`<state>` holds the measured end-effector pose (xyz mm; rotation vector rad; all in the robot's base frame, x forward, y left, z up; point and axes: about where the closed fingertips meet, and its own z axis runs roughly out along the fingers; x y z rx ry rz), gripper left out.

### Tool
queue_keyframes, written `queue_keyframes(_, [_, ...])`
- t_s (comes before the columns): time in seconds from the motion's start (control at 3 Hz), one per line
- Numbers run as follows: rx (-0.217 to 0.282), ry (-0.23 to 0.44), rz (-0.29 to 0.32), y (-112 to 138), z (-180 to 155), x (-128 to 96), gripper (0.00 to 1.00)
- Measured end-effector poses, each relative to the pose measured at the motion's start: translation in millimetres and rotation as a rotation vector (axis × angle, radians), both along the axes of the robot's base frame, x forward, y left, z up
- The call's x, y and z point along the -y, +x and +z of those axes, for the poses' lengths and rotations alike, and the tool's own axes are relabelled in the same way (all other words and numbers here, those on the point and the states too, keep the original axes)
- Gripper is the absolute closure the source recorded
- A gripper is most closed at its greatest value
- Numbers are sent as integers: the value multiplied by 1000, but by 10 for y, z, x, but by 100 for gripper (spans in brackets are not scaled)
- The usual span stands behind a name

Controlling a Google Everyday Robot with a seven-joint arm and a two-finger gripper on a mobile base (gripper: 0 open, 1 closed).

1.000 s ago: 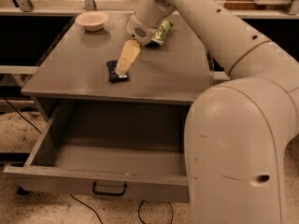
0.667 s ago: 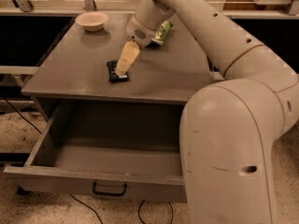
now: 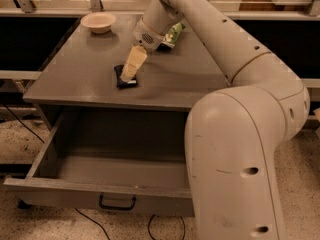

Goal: Place rxbar blueberry into top drawer

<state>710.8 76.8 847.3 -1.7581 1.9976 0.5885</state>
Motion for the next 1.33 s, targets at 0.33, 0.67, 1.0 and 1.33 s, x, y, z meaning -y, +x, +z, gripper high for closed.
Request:
queue_keyframes(0.33, [-11, 13, 21, -39, -52, -74, 0])
queue_keyframes(0.67, [-36, 45, 69, -156, -204, -200, 0])
queue_keyframes(1.0, [-36, 45, 69, -156, -204, -200, 0])
queue_keyframes(1.33, [-43, 54, 109, -183, -218, -312, 0])
